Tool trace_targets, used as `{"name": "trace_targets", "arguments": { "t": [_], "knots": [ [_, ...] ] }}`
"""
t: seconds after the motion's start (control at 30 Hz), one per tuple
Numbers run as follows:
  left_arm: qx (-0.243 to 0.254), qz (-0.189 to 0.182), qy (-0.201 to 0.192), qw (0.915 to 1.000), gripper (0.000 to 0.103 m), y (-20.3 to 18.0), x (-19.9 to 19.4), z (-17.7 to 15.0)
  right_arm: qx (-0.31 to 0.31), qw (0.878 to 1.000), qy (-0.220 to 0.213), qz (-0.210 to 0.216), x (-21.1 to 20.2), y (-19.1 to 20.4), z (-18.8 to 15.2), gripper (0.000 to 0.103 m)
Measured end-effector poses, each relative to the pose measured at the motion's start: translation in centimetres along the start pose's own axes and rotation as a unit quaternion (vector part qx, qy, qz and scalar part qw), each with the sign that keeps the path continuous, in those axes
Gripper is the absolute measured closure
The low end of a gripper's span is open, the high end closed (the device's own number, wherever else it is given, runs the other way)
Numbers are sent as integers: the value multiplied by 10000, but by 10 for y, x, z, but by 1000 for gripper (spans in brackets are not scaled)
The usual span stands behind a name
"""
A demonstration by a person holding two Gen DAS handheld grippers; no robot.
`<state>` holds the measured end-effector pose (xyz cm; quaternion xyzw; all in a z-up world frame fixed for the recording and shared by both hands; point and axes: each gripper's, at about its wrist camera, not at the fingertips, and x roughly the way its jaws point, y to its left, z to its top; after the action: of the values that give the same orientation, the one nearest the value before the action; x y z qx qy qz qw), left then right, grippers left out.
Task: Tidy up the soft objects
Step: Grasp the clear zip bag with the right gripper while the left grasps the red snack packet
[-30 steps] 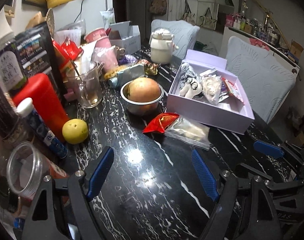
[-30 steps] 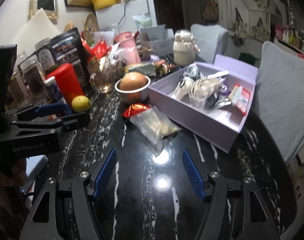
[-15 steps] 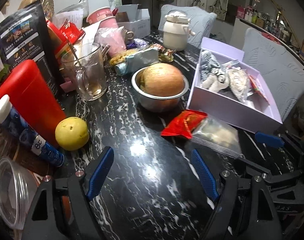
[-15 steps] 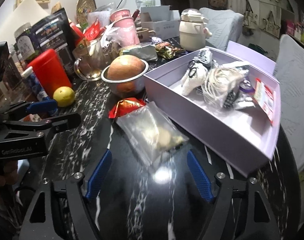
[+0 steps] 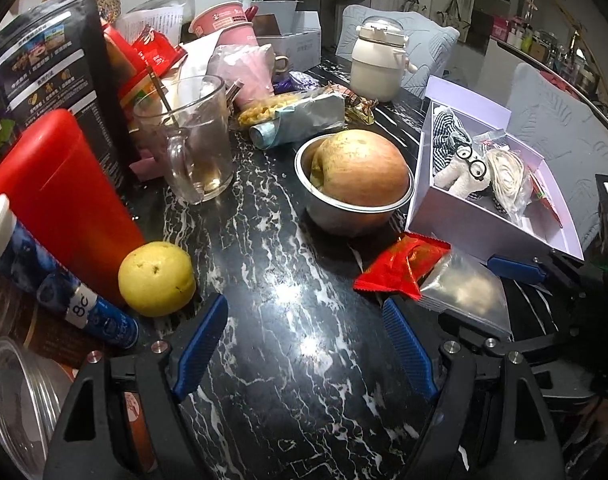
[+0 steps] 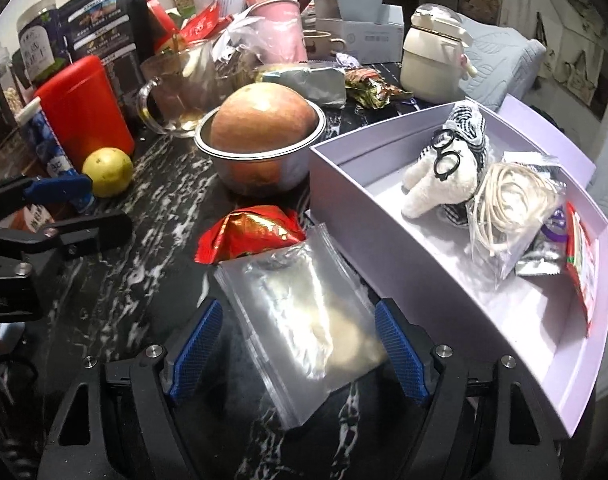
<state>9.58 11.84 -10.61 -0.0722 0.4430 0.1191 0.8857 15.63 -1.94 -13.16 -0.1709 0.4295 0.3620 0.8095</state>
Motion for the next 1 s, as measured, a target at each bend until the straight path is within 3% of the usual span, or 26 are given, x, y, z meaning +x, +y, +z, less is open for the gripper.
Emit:
{"name": "trace_targets", "arguments": {
  "t": [0.13,0.27,0.37,0.83,1.0],
  "knots": [
    [108,-46,24,9999,23,-7,5,4,35,9999,111,14,6,-4,-2,25],
    [154,-119,93,9998,23,-15,10,7,-93,9999,99,-57,3,-5,-11,45],
    [186,-207,118,9995,23,-21,13,8,-25,10000,41,-11,-5,-8,-18,52],
    [367,-634,173,9972,23,-45,52,18,693,9975,97,-108,-45,-32,-59,56],
    [521,-797,170,9953,32,-60,67,21,817,9963,86,-246,-54,-38,-70,56]
  ]
}}
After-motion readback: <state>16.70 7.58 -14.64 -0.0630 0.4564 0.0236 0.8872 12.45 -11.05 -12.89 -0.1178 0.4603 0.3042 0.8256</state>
